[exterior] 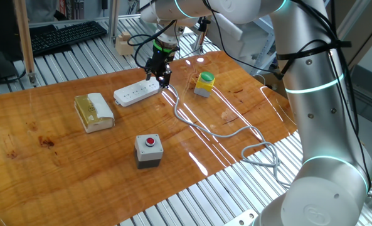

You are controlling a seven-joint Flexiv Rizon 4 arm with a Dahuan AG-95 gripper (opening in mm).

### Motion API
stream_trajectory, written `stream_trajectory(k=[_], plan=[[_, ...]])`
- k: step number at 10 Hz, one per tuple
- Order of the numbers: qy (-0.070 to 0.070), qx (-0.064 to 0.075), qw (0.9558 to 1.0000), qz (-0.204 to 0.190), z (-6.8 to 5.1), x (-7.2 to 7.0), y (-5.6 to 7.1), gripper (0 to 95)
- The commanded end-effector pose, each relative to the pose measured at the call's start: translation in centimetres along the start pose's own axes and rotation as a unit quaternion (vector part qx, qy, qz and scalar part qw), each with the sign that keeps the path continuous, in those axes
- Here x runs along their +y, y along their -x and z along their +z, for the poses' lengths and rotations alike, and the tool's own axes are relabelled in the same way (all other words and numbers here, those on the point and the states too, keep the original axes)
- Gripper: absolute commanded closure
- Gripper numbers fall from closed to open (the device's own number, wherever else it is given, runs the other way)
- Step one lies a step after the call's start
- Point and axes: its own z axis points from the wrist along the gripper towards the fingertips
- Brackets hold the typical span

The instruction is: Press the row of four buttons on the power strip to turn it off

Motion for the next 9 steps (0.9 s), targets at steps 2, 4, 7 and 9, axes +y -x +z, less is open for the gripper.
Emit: stream_trajectory(k=[2, 4, 7, 9], plan=[[0.004, 0.002, 1.0000, 0.002, 0.3, 0.1, 0.0, 19.0], [0.009, 0.001, 1.0000, 0.001, 1.1, 0.1, 0.0, 19.0], [0.010, 0.002, 1.0000, 0.000, 1.2, 0.1, 0.0, 19.0], [0.007, 0.003, 1.0000, 0.003, 1.0, 0.1, 0.0, 19.0]])
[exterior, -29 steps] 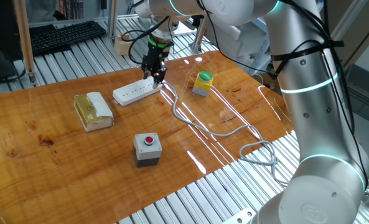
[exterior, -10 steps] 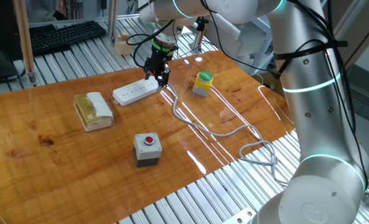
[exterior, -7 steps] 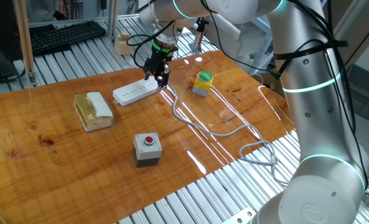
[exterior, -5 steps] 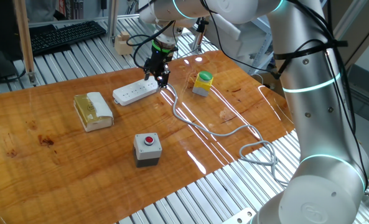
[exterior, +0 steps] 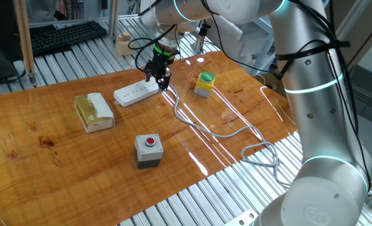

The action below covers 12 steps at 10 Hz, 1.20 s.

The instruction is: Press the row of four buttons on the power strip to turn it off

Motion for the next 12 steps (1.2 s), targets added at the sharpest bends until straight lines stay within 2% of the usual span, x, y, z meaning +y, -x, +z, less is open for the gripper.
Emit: stream_trajectory(k=[1, 10, 12], plan=[[-0.004, 0.004, 1.0000, 0.000, -0.43, 0.05, 0.01, 19.0], [-0.008, 0.003, 0.9999, -0.007, -0.48, -0.29, -0.11, 19.0], [-0.007, 0.006, 0.9999, -0.009, -0.08, -0.40, -0.06, 19.0]])
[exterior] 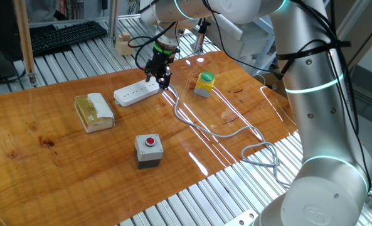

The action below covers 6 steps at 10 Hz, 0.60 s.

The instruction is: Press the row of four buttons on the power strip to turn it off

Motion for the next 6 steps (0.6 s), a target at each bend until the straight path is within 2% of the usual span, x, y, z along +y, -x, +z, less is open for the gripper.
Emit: stream_trajectory(k=[1, 3, 6], plan=[[0.002, 0.003, 1.0000, -0.002, 0.39, -0.09, 0.06, 19.0], [0.003, 0.006, 1.0000, 0.001, 0.38, -0.09, 0.06, 19.0], [-0.001, 0.003, 1.0000, 0.003, -0.03, -0.09, 0.03, 19.0]])
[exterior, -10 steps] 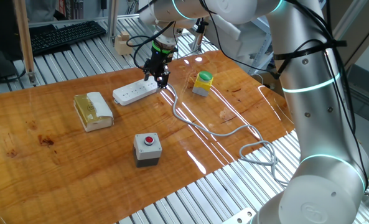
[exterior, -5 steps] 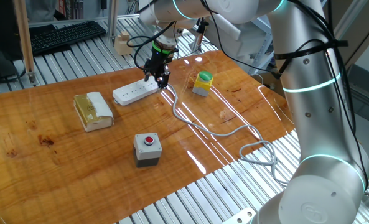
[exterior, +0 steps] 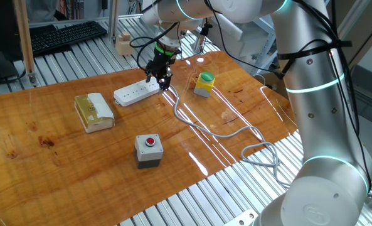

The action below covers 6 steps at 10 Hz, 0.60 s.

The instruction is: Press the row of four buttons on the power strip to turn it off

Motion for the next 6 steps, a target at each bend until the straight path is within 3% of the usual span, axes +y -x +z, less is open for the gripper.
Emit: stream_trajectory(k=[1, 4, 6], plan=[[-0.003, 0.001, 1.0000, -0.002, -0.3, 0.0, 0.0, 19.0], [-0.009, 0.004, 0.9999, -0.001, -1.4, -0.2, -0.4, 19.0], [-0.009, 0.003, 1.0000, 0.001, -1.4, -0.3, -1.1, 19.0]])
